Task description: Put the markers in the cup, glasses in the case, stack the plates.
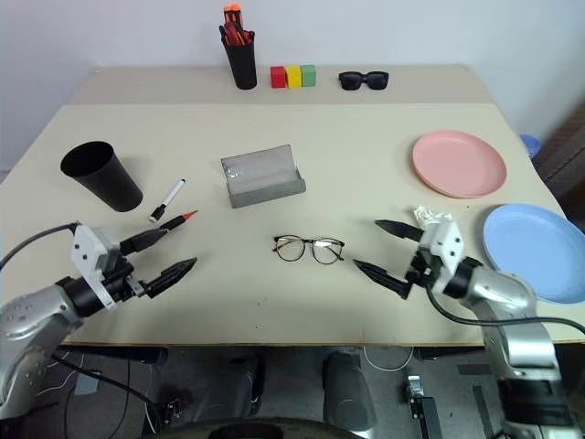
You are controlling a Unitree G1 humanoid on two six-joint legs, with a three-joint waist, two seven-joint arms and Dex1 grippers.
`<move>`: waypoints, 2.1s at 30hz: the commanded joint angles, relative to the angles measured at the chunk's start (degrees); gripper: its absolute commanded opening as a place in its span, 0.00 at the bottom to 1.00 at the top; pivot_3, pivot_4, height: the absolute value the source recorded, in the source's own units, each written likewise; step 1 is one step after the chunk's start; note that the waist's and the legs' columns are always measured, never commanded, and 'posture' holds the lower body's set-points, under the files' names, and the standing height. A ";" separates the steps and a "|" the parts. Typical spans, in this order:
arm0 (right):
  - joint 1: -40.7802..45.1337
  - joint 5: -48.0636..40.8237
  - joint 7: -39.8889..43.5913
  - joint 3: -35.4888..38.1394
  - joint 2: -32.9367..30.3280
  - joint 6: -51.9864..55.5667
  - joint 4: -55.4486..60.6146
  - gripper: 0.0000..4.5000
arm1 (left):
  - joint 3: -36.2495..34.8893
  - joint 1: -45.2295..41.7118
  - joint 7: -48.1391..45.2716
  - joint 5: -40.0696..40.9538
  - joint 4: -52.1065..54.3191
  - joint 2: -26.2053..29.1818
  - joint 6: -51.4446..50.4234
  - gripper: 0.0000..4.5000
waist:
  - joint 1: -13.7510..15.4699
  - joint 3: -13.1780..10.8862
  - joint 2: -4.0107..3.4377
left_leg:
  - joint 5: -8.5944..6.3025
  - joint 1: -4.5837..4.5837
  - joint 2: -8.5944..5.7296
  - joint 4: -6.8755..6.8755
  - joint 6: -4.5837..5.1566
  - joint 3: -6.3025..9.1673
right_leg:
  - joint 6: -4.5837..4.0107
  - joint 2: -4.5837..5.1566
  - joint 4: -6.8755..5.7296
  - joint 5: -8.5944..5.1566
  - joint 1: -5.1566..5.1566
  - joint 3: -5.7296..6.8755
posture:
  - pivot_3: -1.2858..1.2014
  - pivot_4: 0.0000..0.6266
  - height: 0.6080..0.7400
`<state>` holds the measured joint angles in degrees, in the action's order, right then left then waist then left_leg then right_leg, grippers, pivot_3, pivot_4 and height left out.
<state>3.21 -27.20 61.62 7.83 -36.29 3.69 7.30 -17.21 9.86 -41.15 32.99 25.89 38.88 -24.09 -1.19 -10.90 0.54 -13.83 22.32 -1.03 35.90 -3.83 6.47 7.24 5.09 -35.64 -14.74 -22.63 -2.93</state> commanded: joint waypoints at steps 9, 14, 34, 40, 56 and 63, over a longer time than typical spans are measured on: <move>17.93 4.36 6.76 -13.15 5.12 0.53 -10.35 0.99 | -5.61 -10.71 5.35 5.65 0.12 9.59 -19.56 1.00 | 0.16 -0.18 0.23 | 0.01 0.06 -0.02 0.05 0.00 0.08 | 0.08 -0.03 -0.31 -0.03 -0.15 0.00 | 0.52 0.24 1.00; 21.77 4.97 9.57 -13.35 7.16 -3.36 -16.49 0.99 | -3.41 -14.96 7.92 2.64 -0.40 12.45 -23.56 1.00 | -0.01 -0.19 0.24 | 0.01 0.04 -0.02 0.06 -0.01 0.10 | 0.23 -0.05 -0.41 0.05 -0.16 0.00 | 0.52 0.24 1.00; 25.51 6.29 8.26 -12.49 9.73 -6.42 -18.33 0.99 | 24.85 -39.80 -3.32 -10.60 -18.36 21.25 -35.22 1.00 | -0.15 -0.23 0.20 | 0.02 0.10 -0.01 0.00 -0.02 0.10 | 0.32 -0.09 -0.56 0.09 -0.37 0.00 | 0.52 0.24 1.00; 26.10 5.88 6.58 -12.10 9.21 -3.78 -15.36 1.00 | 32.77 -46.34 -6.94 -13.01 -23.83 18.74 -39.99 0.94 | -0.49 -0.23 0.21 | 0.02 0.12 -0.02 0.01 -0.01 0.10 | 0.34 -0.11 -0.61 0.08 -0.38 0.00 | 0.52 0.24 1.00; 25.66 5.03 3.23 -11.13 8.66 0.28 -11.13 1.00 | 24.36 -37.46 -10.00 -12.21 -6.45 18.35 -30.72 0.02 | -1.35 -0.26 0.24 | 0.02 0.20 -0.01 0.00 -0.01 0.10 | 0.37 -0.07 -0.66 0.07 -0.52 -0.05 | 0.52 0.24 1.00; 27.64 3.75 2.36 -9.55 10.03 0.50 -13.42 1.00 | 10.06 -37.73 1.73 -9.50 0.18 6.97 -26.98 0.02 | -1.07 -0.26 0.25 | 0.03 0.18 -0.02 0.10 -0.02 0.13 | 0.36 -0.08 -0.67 0.07 -0.44 -0.03 | 0.52 0.24 1.00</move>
<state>28.68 -21.68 64.48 -3.62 -27.03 4.65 -6.42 -2.56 -25.77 -43.73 23.35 24.38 47.35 -52.57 -2.27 -11.16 0.80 -13.81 22.50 -1.05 36.03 -3.85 6.60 7.60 5.01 -36.31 -14.66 -23.06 -2.96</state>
